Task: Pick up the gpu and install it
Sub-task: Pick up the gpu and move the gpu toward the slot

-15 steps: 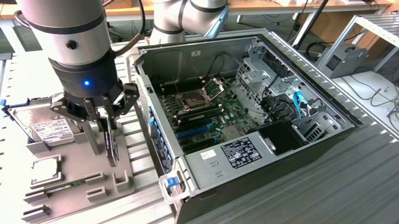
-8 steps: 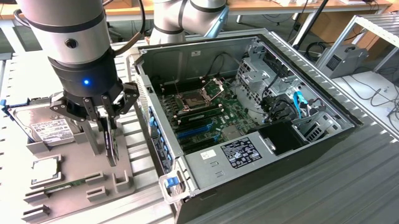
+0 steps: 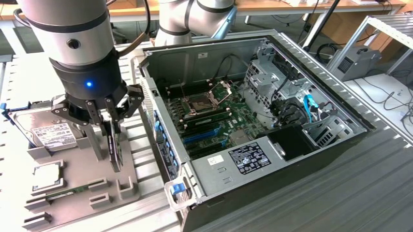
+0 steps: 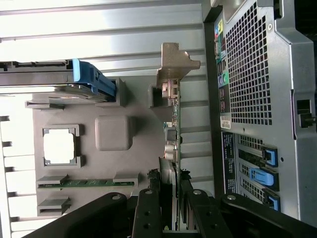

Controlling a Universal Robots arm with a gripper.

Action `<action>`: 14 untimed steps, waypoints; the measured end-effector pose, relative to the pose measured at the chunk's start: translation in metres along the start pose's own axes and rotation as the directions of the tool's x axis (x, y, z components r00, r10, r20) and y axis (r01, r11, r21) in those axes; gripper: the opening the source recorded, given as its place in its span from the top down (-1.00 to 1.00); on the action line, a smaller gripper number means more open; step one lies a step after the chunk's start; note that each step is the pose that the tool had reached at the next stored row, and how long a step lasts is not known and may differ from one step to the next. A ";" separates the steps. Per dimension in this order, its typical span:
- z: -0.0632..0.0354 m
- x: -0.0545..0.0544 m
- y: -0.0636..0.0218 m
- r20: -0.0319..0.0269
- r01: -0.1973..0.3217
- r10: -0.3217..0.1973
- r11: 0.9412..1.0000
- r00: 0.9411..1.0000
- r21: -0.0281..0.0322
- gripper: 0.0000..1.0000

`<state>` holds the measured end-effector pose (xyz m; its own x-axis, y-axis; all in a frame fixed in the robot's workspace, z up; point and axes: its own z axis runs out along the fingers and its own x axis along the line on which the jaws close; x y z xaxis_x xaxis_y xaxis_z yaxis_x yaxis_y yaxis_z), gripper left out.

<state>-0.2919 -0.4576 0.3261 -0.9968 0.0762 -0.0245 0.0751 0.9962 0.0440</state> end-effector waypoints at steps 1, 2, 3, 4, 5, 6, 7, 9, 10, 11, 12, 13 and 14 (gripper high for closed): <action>-0.0002 0.000 0.0000 0.000 0.000 0.000 1.000 1.000 0.000 0.48; -0.0004 0.000 0.0000 0.000 0.000 0.000 1.000 1.000 0.000 0.48; -0.0005 0.000 0.0000 0.000 0.000 0.000 1.000 1.000 0.000 0.48; -0.0007 0.000 0.0000 0.000 0.000 0.000 1.000 1.000 0.000 0.48; -0.0008 0.000 0.0000 0.000 0.000 0.000 1.000 1.000 0.000 0.48; -0.0010 0.000 0.0000 0.000 0.000 0.000 1.000 1.000 0.000 0.48; -0.0011 0.000 0.0001 0.000 0.000 0.000 1.000 1.000 0.000 0.48; -0.0014 0.000 0.0001 0.000 0.000 0.000 1.000 1.000 0.000 0.48; -0.0016 0.000 0.0001 0.000 0.000 0.000 1.000 1.000 0.000 0.48; -0.0017 0.000 0.0001 0.000 0.000 0.000 1.000 1.000 0.000 0.48; -0.0019 0.000 0.0001 0.000 0.000 0.000 1.000 1.000 0.000 0.48; -0.0021 0.000 0.0001 0.000 0.000 0.000 1.000 1.000 0.000 0.48; -0.0023 0.000 0.0001 0.000 0.000 0.000 1.000 1.000 0.000 0.48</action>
<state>-0.2919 -0.4575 0.3283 -0.9968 0.0763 -0.0245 0.0751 0.9962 0.0439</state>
